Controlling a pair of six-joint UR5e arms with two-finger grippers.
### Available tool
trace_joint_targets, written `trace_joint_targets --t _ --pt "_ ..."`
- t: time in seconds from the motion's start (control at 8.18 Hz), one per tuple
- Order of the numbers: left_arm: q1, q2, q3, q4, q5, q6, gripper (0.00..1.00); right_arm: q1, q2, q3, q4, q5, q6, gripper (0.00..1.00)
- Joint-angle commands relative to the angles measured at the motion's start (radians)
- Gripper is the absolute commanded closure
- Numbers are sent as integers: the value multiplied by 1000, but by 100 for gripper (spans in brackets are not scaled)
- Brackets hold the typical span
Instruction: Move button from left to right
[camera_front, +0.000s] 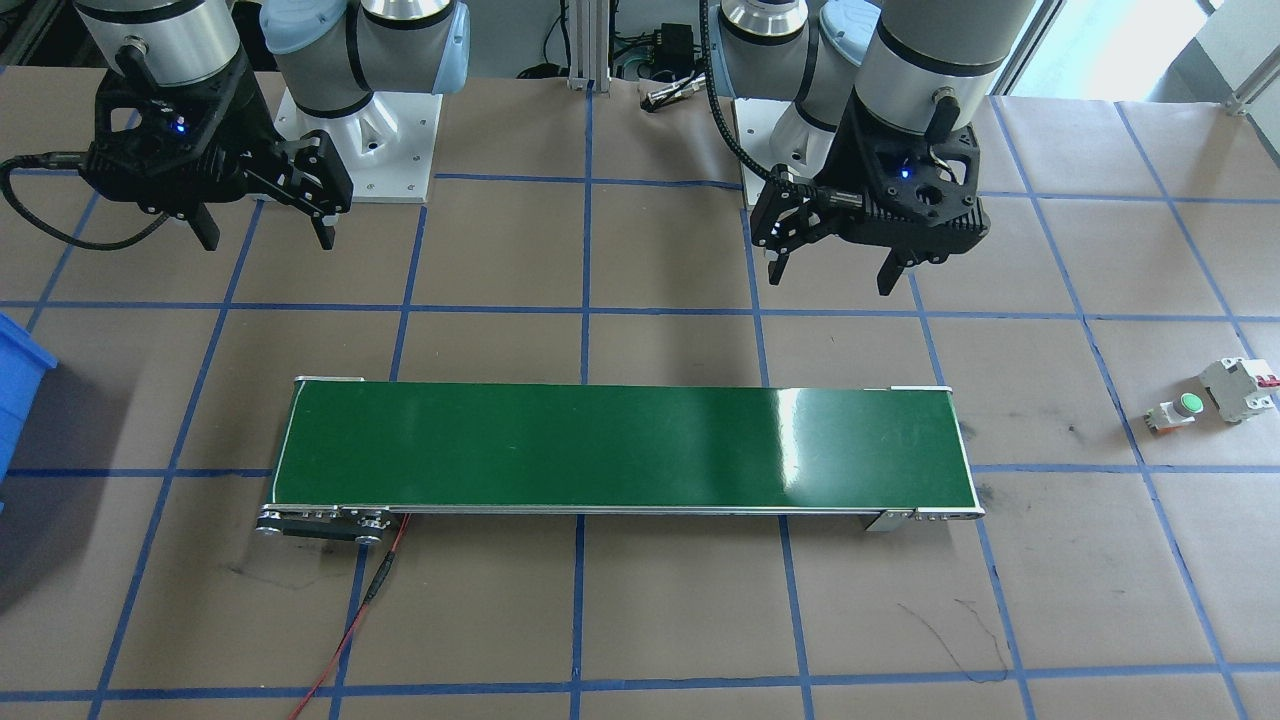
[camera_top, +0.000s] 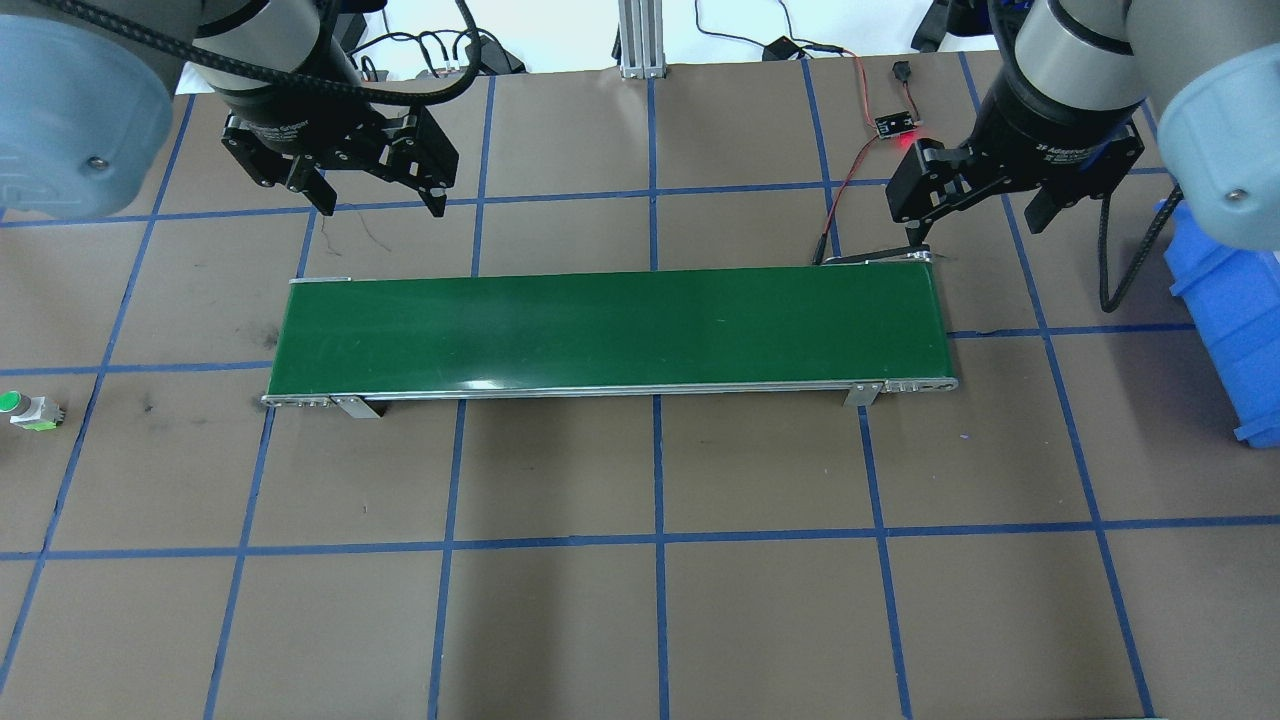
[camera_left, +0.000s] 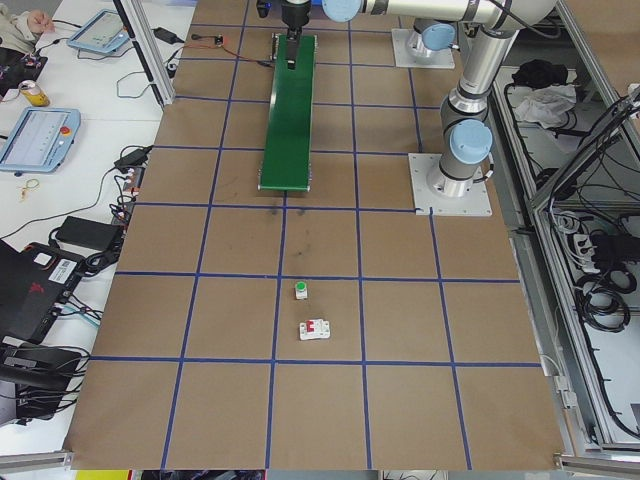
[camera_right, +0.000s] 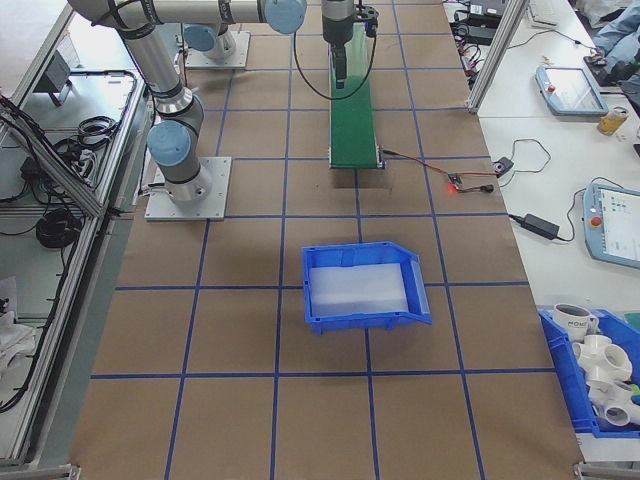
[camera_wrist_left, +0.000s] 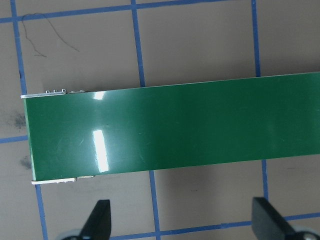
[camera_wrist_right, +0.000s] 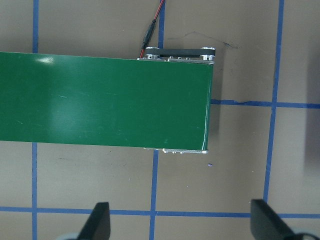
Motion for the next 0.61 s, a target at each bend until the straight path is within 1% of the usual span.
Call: trace_joint_targets --t 0.0,0.24,0.37,0.49 --pt "-7 7 -2 -10 2 0 0 0 -1 0 0 2 0 0" --pt "36 11 -8 -10 5 56 0 2 -1 0 0 2 0 0" --pt "111 10 -16 -11 8 140 0 2 1 2 0 3 0 0" --pt "225 7 -11 -35 8 229 0 2 1 0 0 2 0 0"
